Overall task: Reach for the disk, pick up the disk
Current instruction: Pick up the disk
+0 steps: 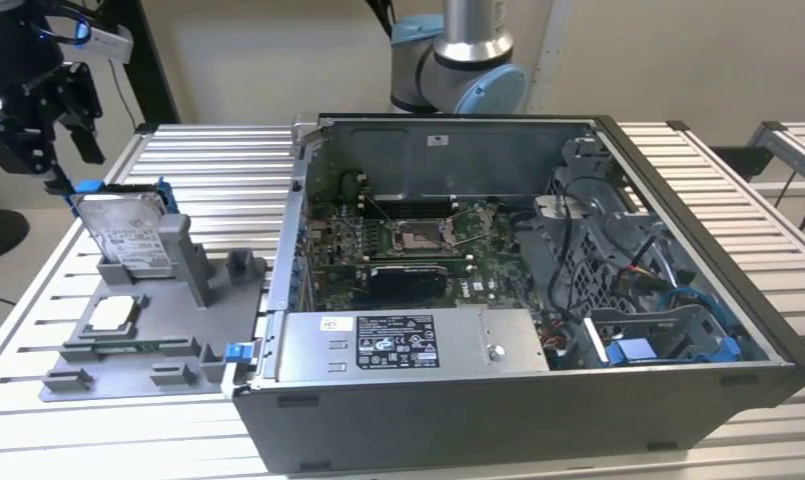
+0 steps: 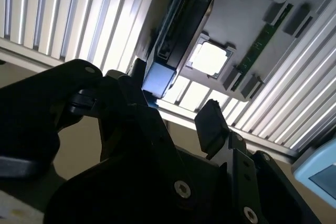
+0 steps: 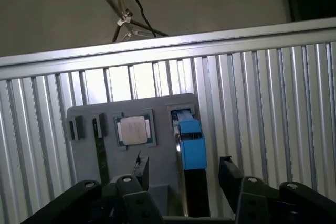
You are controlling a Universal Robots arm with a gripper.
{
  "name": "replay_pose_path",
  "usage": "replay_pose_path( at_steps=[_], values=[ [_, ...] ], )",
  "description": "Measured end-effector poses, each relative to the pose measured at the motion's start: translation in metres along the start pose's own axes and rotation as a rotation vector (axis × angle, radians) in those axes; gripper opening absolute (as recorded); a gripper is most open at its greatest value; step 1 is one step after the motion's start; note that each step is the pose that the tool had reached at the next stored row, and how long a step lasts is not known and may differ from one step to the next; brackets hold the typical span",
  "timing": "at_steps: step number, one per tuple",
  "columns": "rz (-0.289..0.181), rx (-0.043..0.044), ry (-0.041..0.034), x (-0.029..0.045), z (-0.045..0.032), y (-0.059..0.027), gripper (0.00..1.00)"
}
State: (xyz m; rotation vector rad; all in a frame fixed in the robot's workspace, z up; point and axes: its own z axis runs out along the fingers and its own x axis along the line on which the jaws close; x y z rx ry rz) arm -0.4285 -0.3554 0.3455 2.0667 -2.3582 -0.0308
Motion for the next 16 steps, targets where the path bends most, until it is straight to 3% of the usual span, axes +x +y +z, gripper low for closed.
replay_pose_path(
  at_steps=[16],
  values=[
    [-0.006, -0.0003, -0.0002, -0.0047, 0.0284, -0.0002, 1.00]
  ],
)
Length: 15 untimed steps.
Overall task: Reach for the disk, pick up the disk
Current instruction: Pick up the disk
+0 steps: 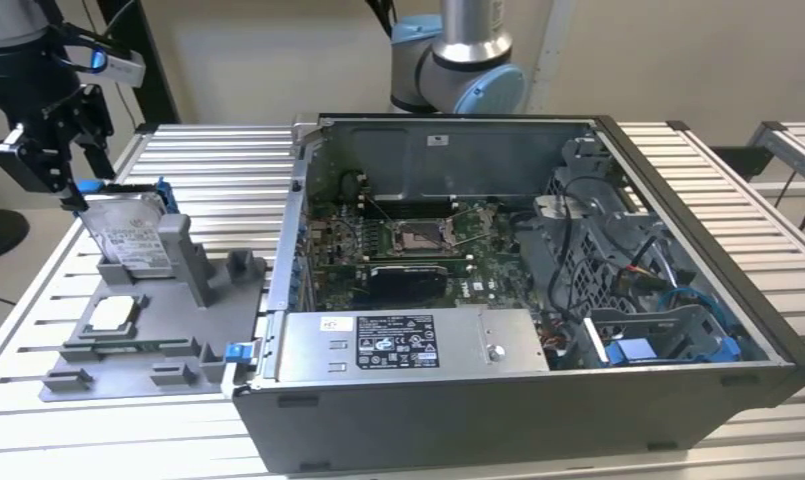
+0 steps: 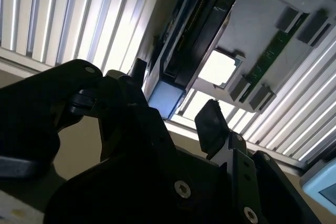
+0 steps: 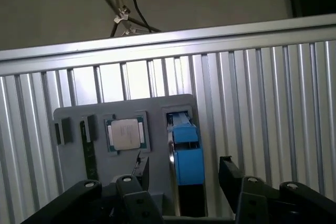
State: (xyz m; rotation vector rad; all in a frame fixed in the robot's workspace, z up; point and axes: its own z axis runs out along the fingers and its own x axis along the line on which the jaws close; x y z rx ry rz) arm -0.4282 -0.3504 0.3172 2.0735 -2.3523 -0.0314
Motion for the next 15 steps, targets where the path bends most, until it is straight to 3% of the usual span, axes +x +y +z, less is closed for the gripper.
replay_pose_path(
  at_steps=[15],
  values=[
    [-0.006, -0.0001, 0.0001, 0.0001, 0.0272, -0.0005, 1.00]
  ],
)
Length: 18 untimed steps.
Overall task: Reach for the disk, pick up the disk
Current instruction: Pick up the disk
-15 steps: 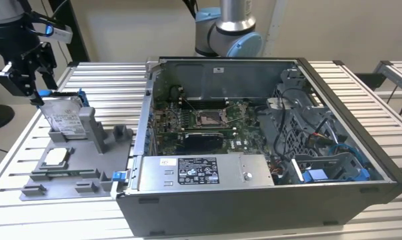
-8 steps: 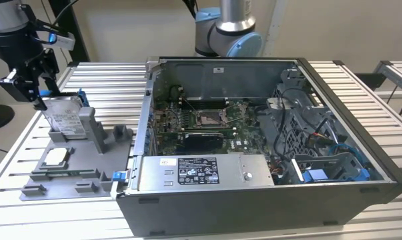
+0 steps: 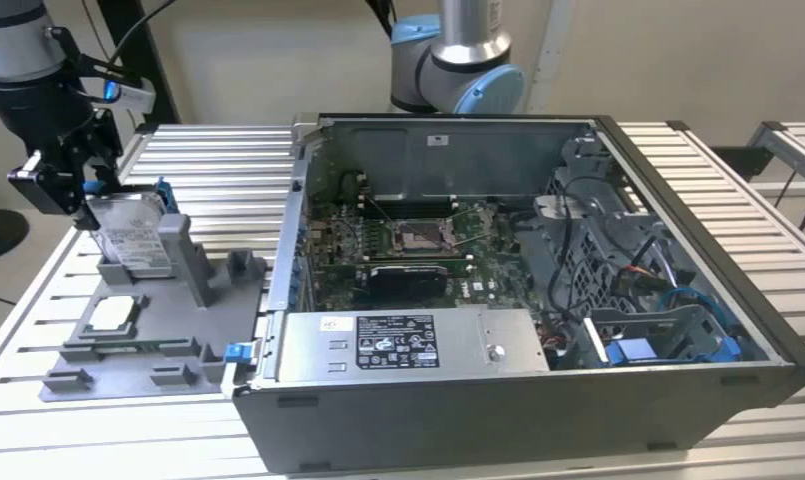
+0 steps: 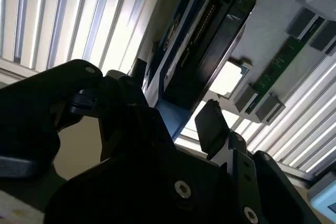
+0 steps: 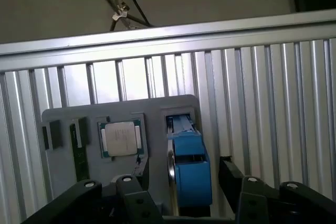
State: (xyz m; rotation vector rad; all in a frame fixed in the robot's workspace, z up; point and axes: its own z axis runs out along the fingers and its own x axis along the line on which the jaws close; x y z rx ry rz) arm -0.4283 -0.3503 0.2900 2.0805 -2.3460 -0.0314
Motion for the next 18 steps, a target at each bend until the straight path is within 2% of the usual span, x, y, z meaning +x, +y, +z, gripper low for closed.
replay_pose_path(
  at_steps=[12, 16, 18],
  values=[
    [-0.007, 0.0009, -0.0004, -0.0001, 0.0220, -0.0004, 1.00],
    [-0.009, 0.0007, -0.0039, -0.0002, 0.0287, -0.0005, 1.00],
    [-0.011, -0.0001, -0.0087, -0.0001, 0.0307, -0.0005, 1.00]
  ],
)
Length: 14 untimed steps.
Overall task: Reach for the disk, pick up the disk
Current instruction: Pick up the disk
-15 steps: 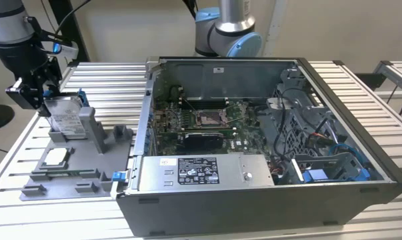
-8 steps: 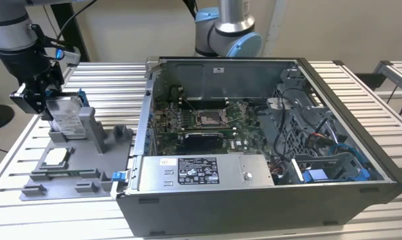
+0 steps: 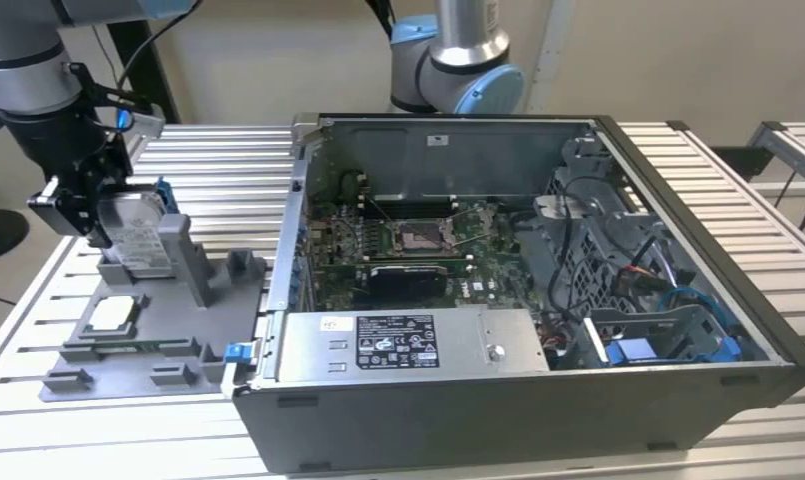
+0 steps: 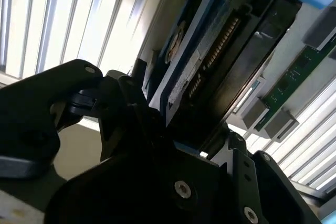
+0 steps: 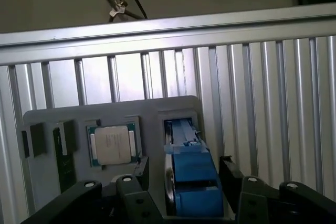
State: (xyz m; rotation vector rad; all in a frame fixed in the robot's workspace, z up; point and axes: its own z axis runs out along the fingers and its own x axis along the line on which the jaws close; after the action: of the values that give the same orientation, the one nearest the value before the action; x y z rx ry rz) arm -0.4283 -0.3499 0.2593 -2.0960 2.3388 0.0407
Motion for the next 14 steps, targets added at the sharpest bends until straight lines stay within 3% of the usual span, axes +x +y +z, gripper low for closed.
replay_pose_path(
  at_steps=[4, 5, 14],
  values=[
    [0.000, -0.0005, -0.0041, 0.0000, 0.0007, 0.0000, 1.00],
    [0.000, -0.0004, -0.0042, 0.0000, 0.0008, 0.0000, 0.00],
    [0.000, 0.0001, -0.0046, 0.0000, 0.0002, -0.0001, 0.00]
  ],
)
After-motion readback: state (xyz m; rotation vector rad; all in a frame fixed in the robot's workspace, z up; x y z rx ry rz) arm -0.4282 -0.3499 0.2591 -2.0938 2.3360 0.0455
